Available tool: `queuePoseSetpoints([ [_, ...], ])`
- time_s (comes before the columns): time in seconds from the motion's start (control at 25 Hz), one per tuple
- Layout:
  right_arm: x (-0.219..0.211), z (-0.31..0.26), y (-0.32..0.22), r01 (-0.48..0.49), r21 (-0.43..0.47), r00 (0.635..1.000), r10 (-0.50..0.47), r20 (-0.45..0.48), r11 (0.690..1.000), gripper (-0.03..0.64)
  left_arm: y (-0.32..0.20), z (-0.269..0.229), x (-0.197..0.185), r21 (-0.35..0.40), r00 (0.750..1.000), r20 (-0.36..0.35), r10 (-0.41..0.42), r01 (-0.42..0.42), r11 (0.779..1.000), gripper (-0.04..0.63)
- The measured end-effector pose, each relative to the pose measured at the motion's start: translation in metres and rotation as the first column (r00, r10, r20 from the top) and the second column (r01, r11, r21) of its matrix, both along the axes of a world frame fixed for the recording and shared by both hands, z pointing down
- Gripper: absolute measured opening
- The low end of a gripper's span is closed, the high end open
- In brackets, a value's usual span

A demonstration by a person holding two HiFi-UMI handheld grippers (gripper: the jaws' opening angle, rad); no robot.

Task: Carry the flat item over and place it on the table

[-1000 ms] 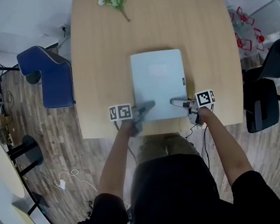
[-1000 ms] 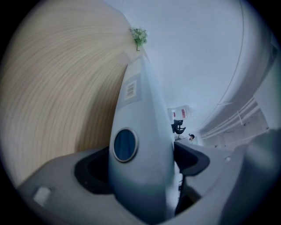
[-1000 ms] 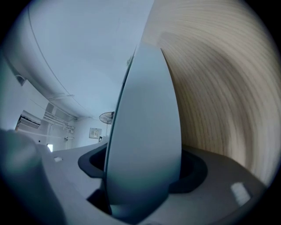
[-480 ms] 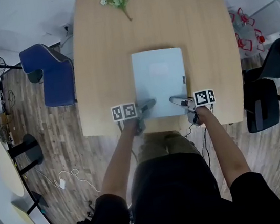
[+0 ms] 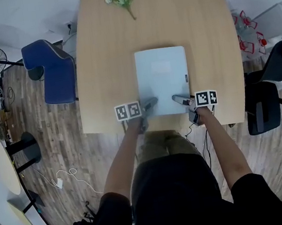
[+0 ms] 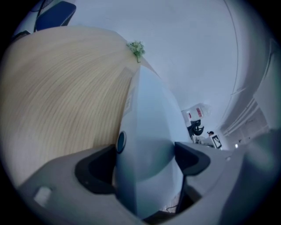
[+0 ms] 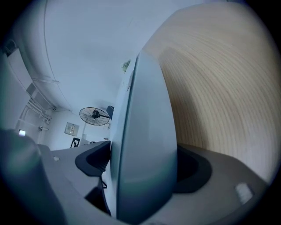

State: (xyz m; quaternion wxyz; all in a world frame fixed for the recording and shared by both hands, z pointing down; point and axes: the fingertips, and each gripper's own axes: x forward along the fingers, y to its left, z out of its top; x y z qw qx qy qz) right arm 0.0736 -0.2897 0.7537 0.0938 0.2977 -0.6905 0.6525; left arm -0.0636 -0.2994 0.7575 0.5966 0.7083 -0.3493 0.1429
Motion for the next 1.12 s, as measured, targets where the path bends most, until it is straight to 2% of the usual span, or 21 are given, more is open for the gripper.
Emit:
queuePoseSetpoints([
  [0.16,0.006,0.002,0.000,-0.021,-0.019,0.996,0.019,-0.082,1.000,0.437,-0.001,-0.001,-0.001,0.022,1.000,0.002,-0.024,0.024,0.999,0.426],
  [0.32,0.015,0.009,0.003,-0.028,-0.043,0.979,0.019,-0.203,0.999,0.443,0.001,0.000,-0.005,0.037,0.999,0.028,-0.018,0.017,0.999,0.413],
  [0.36,0.018,0.010,0.004,-0.027,-0.040,0.973,0.017,-0.230,0.999,0.419,0.002,0.001,-0.006,0.037,0.999,0.039,-0.013,0.011,0.999,0.404],
  [0.44,0.021,0.010,0.004,-0.025,-0.026,0.966,0.017,-0.259,0.999,0.412,0.003,0.001,-0.006,0.037,0.999,0.045,-0.008,0.007,0.999,0.399],
  [0.68,0.022,0.012,0.001,-0.022,-0.001,0.969,0.021,-0.245,1.000,0.407,0.001,0.000,-0.005,0.039,1.000,0.026,-0.013,0.012,0.999,0.393],
  [0.76,0.021,0.013,0.001,-0.022,0.003,0.970,0.022,-0.242,1.000,0.405,0.001,-0.003,-0.008,0.063,0.999,0.033,-0.016,0.014,0.998,0.394],
  [0.88,0.023,0.013,0.000,-0.023,0.010,0.969,0.025,-0.246,1.000,0.403,-0.002,-0.010,-0.012,0.140,0.994,0.112,-0.011,-0.005,0.990,0.347],
  [1.0,0.025,0.013,0.001,-0.033,0.014,0.967,0.035,-0.254,0.999,0.402,-0.004,-0.013,-0.007,0.186,0.977,0.207,0.045,-0.084,0.979,0.336],
  [1.12,0.026,0.013,-0.001,-0.042,0.019,0.965,0.045,-0.259,0.999,0.400,-0.007,-0.011,-0.004,0.175,0.975,0.214,0.057,-0.096,0.980,0.336],
])
